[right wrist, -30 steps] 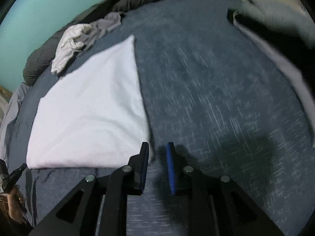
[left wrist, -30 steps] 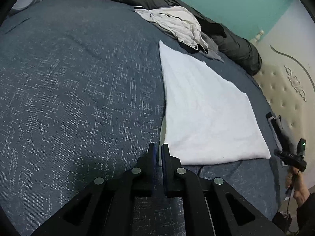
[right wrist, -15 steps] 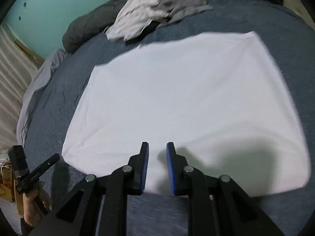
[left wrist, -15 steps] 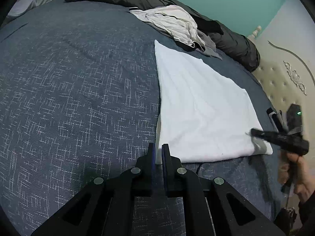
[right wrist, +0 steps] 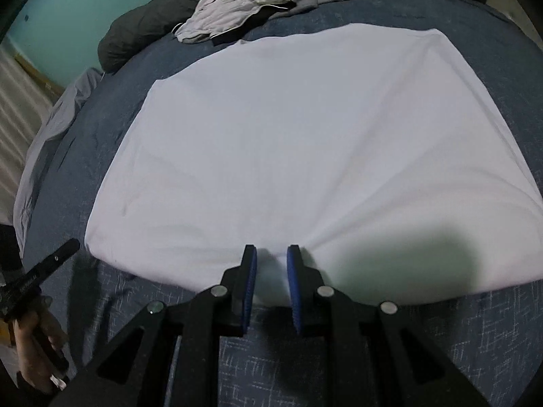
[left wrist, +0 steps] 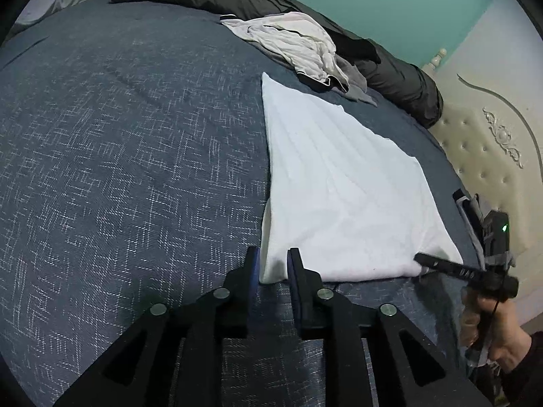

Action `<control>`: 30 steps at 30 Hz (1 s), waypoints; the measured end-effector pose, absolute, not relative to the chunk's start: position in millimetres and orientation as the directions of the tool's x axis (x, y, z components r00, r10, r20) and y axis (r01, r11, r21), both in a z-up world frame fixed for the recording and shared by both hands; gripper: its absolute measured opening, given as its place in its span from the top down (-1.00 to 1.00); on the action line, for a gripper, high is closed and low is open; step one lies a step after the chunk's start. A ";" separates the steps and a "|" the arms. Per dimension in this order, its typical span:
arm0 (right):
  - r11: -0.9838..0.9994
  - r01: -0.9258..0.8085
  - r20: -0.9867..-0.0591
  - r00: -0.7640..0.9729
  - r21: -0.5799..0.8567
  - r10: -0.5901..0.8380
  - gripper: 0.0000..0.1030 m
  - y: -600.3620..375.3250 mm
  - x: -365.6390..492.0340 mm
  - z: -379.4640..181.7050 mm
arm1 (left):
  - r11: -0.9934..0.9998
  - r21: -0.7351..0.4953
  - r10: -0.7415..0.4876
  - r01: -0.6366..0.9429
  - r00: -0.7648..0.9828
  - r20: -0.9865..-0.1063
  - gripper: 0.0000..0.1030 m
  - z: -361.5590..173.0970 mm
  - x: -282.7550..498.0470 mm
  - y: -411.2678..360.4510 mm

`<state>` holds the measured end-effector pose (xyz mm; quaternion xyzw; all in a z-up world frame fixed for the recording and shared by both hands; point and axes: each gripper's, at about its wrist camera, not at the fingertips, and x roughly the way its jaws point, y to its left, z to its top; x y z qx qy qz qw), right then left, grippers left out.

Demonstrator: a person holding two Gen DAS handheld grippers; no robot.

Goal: Fold clothes

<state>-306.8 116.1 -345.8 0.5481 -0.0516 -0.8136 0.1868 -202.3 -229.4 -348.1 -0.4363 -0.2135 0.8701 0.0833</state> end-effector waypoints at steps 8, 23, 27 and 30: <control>-0.921 0.289 -0.888 -0.302 0.261 -0.347 0.66 112.3 -290.4 -348.3 | -0.864 -0.502 0.378 0.048 -0.597 -0.708 0.06 -347.5 -204.9 -224.3; -0.899 0.195 -0.795 -0.419 0.392 -0.438 0.66 199.1 -256.4 -322.9 | -0.756 -0.639 0.480 0.141 -0.544 -0.688 -0.22 -375.3 -212.3 -204.9; -0.905 0.135 -0.782 -0.463 0.404 -0.418 0.66 241.1 -249.7 -320.9 | -0.714 -0.671 0.479 0.198 -0.560 -0.676 -0.22 -384.2 -213.1 -207.6; -0.918 0.103 -0.787 -0.484 0.383 -0.383 0.66 261.6 -248.8 -322.8 | -0.702 -0.679 0.468 0.213 -0.580 -0.667 -0.22 -382.9 -215.2 -208.2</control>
